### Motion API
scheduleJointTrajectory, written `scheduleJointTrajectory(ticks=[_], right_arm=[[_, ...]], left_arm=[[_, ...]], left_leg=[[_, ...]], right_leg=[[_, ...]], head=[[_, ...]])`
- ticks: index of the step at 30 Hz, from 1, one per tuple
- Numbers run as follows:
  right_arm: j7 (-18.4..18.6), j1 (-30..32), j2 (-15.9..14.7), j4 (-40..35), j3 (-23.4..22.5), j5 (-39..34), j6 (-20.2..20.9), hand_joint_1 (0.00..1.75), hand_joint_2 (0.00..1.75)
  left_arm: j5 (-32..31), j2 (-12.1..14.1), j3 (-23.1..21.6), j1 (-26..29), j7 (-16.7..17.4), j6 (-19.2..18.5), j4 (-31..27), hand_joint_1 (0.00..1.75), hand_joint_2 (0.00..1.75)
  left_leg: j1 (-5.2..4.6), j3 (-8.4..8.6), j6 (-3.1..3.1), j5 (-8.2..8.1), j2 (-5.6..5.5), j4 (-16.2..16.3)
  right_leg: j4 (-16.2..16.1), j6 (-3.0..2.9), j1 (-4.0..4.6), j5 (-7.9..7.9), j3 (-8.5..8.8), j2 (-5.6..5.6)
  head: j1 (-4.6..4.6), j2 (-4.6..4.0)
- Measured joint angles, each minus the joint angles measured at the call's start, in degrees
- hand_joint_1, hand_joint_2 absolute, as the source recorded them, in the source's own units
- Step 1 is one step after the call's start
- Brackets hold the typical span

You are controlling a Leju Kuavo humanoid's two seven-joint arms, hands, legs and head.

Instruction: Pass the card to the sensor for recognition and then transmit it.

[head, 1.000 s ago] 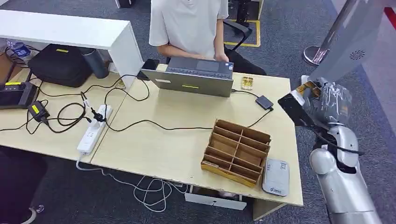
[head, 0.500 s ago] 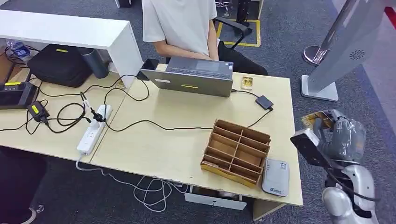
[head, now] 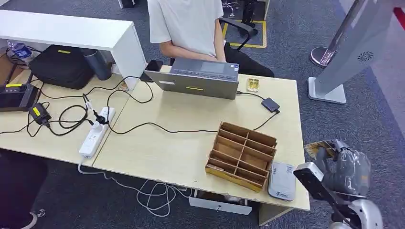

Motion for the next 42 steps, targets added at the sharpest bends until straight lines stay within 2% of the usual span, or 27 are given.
scheduleJointTrajectory(ticks=[8, 29, 36, 42], right_arm=[[-0.59, 2.71, 1.97, 1.33, 0.35, 1.07, -0.26, 1.75, 1.75], [-0.59, 3.12, 2.95, 2.41, 0.44, 0.98, -0.15, 1.75, 1.75], [-0.41, 3.05, 5.33, 8.14, 2.27, 2.27, -0.37, 1.75, 1.75], [0.35, 1.37, 8.26, 17.58, 4.07, 1.84, -1.55, 1.75, 1.75]], left_arm=[[0.2, 0.0, 0.0, 0.0, 0.35, 0.13, 0.0, 0.0, 1.75], [0.24, 0.0, 0.0, -0.01, 0.42, 0.26, 0.0, 0.0, 1.75], [0.35, -0.02, 0.02, -0.01, 1.07, 0.37, 0.0, 0.0, 1.75], [0.87, -0.02, 0.02, -0.02, 1.53, 0.42, 0.0, 0.0, 1.75]], left_leg=[[0.0, 0.0, 0.0, 0.0, 0.01, -0.01], [0.01, 0.0, 0.0, 0.0, 0.02, -0.01], [0.04, 0.0, 0.0, 0.0, 0.02, -0.01], [0.07, 0.01, 0.0, 0.0, 0.04, -0.01]], right_leg=[[0.0, -0.01, 0.0, -0.01, -0.01, 0.01], [0.0, -0.01, 0.0, 0.0, 0.0, 0.02], [0.0, -0.01, 0.04, 0.0, 0.0, 0.01], [0.0, -0.01, 0.07, -0.01, 0.01, 0.04]], head=[[-0.02, 0.0], [0.0, 0.0], [0.0, 0.0], [-0.02, 0.0]])
